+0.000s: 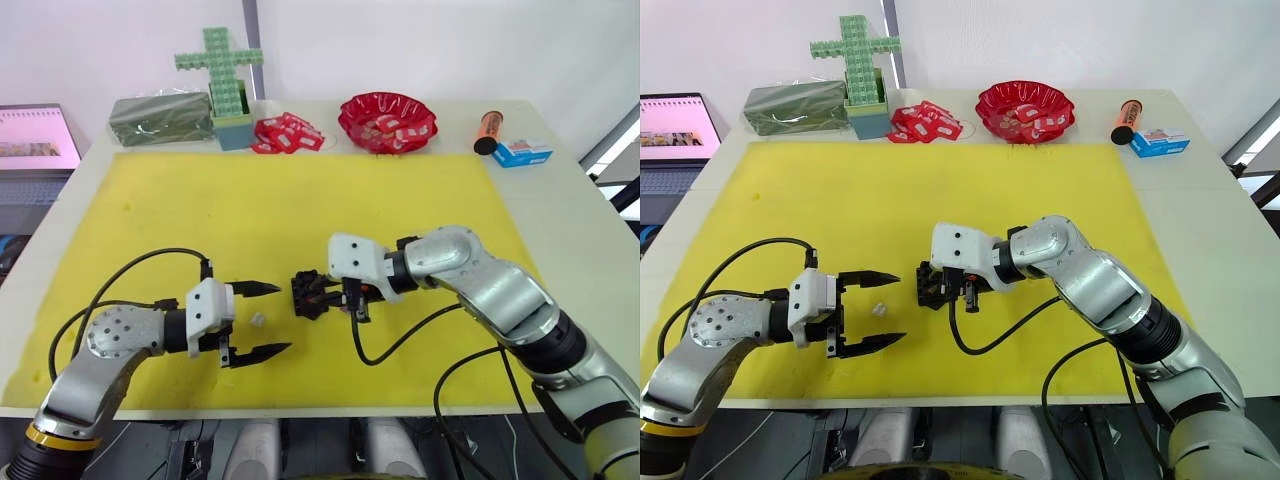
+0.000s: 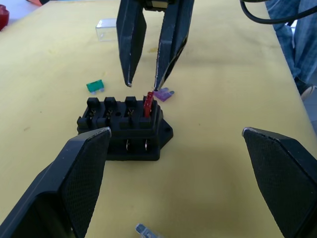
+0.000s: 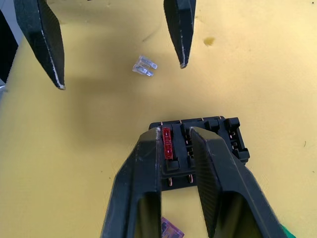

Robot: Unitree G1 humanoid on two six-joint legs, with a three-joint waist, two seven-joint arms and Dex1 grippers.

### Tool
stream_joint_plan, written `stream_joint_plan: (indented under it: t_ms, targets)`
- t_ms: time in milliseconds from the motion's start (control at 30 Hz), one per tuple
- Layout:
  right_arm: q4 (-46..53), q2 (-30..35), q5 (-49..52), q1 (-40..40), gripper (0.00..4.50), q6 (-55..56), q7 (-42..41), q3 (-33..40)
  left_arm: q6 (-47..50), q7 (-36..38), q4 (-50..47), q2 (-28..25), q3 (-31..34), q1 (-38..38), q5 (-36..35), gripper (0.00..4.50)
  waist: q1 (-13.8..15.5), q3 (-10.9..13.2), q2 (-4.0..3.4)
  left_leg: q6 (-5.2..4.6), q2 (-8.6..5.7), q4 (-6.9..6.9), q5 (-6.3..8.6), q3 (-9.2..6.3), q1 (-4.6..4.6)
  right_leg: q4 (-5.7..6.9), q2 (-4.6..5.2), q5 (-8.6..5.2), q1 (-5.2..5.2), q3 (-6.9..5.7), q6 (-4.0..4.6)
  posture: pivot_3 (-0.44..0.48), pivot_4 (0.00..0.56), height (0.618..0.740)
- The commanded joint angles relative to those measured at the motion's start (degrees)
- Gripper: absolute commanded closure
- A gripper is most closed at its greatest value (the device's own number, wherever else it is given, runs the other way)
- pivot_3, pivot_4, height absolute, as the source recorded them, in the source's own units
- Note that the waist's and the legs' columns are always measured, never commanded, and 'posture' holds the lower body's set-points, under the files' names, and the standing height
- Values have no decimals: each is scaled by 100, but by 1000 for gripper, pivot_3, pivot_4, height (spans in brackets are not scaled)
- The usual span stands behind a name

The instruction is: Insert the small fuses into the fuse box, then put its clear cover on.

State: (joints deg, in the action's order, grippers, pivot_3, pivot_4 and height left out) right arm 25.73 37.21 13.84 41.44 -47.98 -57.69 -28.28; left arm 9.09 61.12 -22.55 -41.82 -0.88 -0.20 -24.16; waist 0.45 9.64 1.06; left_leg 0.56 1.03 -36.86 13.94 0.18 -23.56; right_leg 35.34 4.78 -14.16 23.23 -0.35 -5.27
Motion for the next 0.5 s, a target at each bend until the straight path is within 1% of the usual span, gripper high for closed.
stream_joint_plan:
  t_ms: [33,500]
  targets:
    - [116,-35,18,16,4475,106,26,121,-157,-5,31,51,17,-123,44,0,1,0,0,0,0,0,0,0,0,0,0,0,0,0,0,0,150,740]
    - [-152,-145,-139,-63,4475,226,56,-88,-63,-53,-21,29,85,-241,16,0,-4,0,0,0,-1,0,0,1,0,0,-1,0,0,0,0,0,150,740]
